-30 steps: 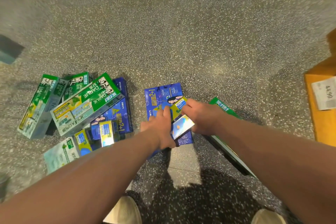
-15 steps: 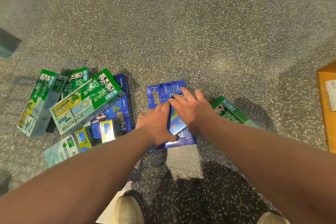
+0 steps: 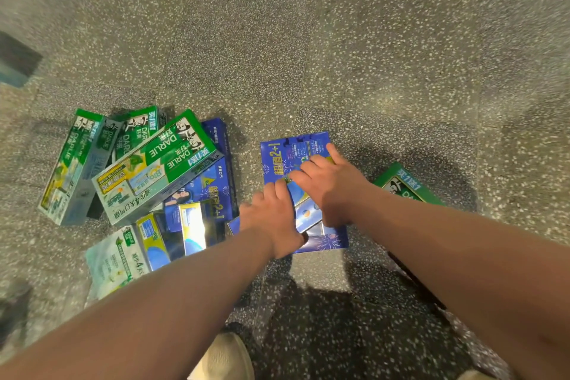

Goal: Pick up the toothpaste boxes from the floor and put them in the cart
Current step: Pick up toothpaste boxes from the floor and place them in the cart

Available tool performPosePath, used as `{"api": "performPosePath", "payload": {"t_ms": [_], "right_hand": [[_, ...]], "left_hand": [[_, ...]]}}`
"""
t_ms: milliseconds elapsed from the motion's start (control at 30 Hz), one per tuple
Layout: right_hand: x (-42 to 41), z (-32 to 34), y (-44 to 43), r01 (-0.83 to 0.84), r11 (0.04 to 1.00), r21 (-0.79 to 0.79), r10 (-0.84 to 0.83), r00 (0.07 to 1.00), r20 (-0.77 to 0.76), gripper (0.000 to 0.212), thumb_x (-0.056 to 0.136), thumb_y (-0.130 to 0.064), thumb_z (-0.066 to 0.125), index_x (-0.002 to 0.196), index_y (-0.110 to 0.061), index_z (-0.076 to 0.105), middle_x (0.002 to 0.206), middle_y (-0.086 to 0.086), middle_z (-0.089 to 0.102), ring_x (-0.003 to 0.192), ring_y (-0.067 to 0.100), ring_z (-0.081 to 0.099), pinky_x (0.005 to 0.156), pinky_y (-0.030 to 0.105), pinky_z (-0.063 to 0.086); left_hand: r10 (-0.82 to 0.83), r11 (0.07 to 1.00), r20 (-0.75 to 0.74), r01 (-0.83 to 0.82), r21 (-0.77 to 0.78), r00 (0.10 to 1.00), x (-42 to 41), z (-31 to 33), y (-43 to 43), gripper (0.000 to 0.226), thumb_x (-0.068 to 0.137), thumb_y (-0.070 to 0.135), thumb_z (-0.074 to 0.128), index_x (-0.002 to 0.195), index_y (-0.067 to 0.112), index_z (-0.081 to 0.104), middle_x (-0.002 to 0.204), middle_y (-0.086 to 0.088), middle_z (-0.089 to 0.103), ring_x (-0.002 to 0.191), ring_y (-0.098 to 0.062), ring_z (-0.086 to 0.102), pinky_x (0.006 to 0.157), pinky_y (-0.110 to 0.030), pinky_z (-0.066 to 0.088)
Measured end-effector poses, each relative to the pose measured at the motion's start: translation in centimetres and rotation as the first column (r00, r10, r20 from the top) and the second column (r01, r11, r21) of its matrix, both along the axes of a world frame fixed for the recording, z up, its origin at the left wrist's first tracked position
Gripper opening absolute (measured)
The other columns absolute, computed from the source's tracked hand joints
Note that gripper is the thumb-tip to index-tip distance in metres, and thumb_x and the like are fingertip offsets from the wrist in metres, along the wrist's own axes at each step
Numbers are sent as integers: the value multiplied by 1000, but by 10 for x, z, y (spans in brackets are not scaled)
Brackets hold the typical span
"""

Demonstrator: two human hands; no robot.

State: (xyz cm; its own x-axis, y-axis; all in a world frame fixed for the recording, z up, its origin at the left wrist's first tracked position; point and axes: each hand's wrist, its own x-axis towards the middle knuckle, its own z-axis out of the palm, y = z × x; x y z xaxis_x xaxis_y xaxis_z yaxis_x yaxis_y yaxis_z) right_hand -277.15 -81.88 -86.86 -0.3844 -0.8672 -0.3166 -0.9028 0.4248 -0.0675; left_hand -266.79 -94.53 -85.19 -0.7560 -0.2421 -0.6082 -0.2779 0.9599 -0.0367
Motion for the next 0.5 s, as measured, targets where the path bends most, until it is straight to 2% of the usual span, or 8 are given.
{"api": "performPosePath", "payload": {"t_ms": [100, 167, 233, 267, 333, 400, 500], "right_hand": [[-3, 15, -2, 14, 998, 58, -16, 999, 46, 82, 71, -30, 71, 144, -28, 33, 121, 1, 48, 119, 27, 45, 115, 67, 13], [-5, 41, -2, 17, 997, 73, -18, 1000, 10, 72, 75, -35, 65, 140, -25, 36, 121, 4, 49, 118, 29, 47, 113, 72, 6], [-5, 80, 0, 31, 991, 130, -32, 999, 1, 70, 79, -46, 61, 139, -21, 35, 124, 8, 49, 120, 31, 48, 112, 71, 0], [-4, 104, 1, 40, 986, 161, -43, 999, 12, 75, 79, -52, 61, 140, -19, 34, 126, 9, 49, 121, 32, 48, 114, 68, 3], [2, 163, 0, 50, 980, 191, -57, 998, 32, 85, 72, -60, 67, 138, -17, 35, 127, 7, 50, 118, 29, 52, 113, 55, 22], [11, 232, 0, 74, 979, 188, -82, 996, 37, 82, 67, -61, 68, 130, -17, 40, 122, 4, 54, 111, 26, 55, 100, 43, 38], [23, 352, -5, 113, 975, 192, -123, 991, 43, 77, 71, -65, 62, 128, -18, 42, 121, 3, 55, 112, 25, 54, 98, 41, 38]], "left_hand": [[-52, 999, -8, 52, 9, 999, -4, 7, -6, 104, 76, 72, 67, 143, 11, 18, 135, -6, 38, 125, -31, 45, 94, -48, 43], [-101, 995, -15, 101, 9, 995, -10, 26, -9, 103, 77, 70, 67, 145, 11, 16, 136, -6, 38, 126, -31, 45, 95, -49, 43], [-158, 987, -11, 158, 22, 987, -14, 61, -10, 100, 79, 61, 68, 147, 10, 15, 137, -7, 37, 128, -32, 44, 98, -50, 42], [-182, 983, -13, 182, 31, 983, -16, 85, -11, 99, 79, 55, 68, 148, 9, 15, 138, -8, 37, 130, -32, 43, 100, -51, 42], [-221, 974, -17, 222, 54, 975, -14, 142, -15, 95, 77, 48, 69, 146, 9, 17, 138, -9, 38, 131, -32, 44, 103, -52, 42], [-257, 963, -20, 258, 75, 966, -11, 210, -18, 87, 75, 43, 71, 140, 11, 23, 133, -8, 41, 128, -31, 46, 102, -49, 42], [-279, 955, -35, 282, 98, 960, -6, 325, -25, 77, 69, 40, 75, 128, 15, 32, 124, -6, 44, 122, -28, 50, 99, -45, 43]]}}
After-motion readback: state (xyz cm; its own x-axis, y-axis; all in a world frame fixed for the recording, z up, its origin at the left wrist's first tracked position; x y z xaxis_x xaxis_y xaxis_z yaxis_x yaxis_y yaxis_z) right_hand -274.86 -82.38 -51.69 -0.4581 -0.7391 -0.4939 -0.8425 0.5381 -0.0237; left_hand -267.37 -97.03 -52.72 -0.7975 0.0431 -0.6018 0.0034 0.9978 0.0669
